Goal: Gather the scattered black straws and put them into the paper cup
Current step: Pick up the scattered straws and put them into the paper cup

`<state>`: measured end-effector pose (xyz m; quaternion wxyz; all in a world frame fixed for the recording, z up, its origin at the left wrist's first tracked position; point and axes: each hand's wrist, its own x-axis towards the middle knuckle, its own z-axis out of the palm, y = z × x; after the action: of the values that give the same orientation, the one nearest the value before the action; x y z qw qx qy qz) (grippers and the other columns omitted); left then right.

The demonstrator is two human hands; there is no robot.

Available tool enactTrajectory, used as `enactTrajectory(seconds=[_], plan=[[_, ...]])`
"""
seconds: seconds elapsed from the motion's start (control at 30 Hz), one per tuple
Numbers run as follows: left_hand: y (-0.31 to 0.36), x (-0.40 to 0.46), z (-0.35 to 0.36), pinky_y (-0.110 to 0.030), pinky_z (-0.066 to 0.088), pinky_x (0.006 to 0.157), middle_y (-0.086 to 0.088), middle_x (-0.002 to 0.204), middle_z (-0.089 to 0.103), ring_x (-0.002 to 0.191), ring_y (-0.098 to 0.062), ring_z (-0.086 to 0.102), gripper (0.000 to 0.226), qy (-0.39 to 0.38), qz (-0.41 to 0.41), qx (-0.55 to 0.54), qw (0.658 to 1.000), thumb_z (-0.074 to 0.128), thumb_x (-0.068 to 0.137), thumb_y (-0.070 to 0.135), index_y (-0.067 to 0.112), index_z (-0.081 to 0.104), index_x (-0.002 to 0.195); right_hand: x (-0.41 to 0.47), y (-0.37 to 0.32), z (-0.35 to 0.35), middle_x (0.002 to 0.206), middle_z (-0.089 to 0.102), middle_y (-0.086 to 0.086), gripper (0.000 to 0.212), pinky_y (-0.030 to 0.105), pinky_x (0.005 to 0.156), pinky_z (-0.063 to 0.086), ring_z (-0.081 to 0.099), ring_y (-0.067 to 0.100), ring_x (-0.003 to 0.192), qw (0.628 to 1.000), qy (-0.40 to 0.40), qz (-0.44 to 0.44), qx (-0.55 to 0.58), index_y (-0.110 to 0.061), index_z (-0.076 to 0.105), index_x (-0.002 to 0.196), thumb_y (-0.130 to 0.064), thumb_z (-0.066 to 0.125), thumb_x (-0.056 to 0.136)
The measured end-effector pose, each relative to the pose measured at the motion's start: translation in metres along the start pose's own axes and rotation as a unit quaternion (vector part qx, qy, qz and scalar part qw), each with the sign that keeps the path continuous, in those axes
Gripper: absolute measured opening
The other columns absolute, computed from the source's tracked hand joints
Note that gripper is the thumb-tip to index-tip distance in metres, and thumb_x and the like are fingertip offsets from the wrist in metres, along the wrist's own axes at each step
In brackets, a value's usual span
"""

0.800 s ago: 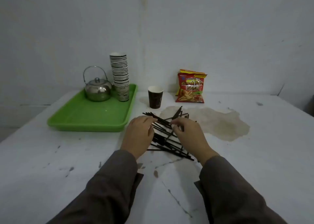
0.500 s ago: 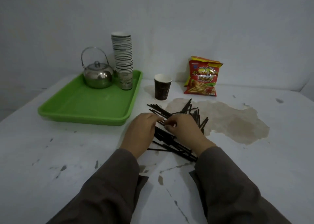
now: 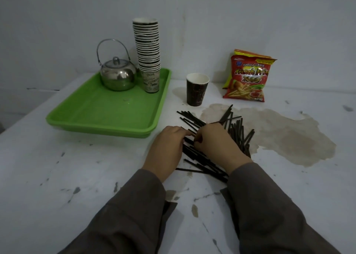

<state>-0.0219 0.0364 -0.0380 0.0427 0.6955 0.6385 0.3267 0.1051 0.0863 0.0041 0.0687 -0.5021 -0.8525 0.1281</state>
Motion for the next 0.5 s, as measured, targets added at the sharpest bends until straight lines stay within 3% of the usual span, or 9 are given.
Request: enactTrajectory(seconds=[0.2,0.3,0.37,0.5], plan=[[0.01,-0.004,-0.002,-0.024,0.038,0.095,-0.003,0.119,0.052,0.111,-0.016,0.046,0.035,0.047,-0.013,-0.018,0.999,0.054,0.084,0.002,0.018,0.054,0.116,-0.002,0.013,-0.004,0.087,0.073,0.009,0.014,0.028,0.075,0.053,0.065,0.02,0.079,0.995,0.061,0.015,0.079,-0.01,0.073,0.088,-0.015,0.061,0.084],[0.021,-0.003,-0.004,-0.026,0.041,0.094,-0.002,0.119,0.047,0.111,-0.014,0.045,0.033,0.094,-0.028,-0.038,0.994,0.056,0.085,0.005,0.018,0.052,0.115,-0.004,0.023,-0.009,0.087,0.072,0.005,0.014,0.016,0.067,0.046,0.062,0.013,0.075,0.985,0.099,0.022,0.139,-0.011,0.074,0.088,-0.016,0.061,0.084],[0.026,0.0,-0.005,-0.029,0.042,0.093,-0.001,0.114,0.054,0.107,-0.015,0.047,0.025,0.068,-0.023,-0.037,0.997,0.057,0.086,0.01,0.019,0.056,0.11,-0.005,0.029,-0.014,0.083,0.071,0.003,0.012,0.007,0.057,0.042,0.058,0.007,0.07,0.971,0.12,0.027,0.206,-0.011,0.072,0.083,-0.015,0.061,0.084],[0.026,0.004,-0.006,-0.037,0.042,0.09,-0.002,0.104,0.07,0.101,-0.021,0.055,0.019,-0.062,0.045,-0.025,0.997,0.058,0.086,0.015,0.017,0.068,0.103,-0.007,0.036,-0.026,0.075,0.069,-0.008,0.013,0.003,0.054,0.042,0.06,-0.002,0.064,0.927,0.169,0.031,0.334,-0.018,0.066,0.075,-0.013,0.06,0.085]])
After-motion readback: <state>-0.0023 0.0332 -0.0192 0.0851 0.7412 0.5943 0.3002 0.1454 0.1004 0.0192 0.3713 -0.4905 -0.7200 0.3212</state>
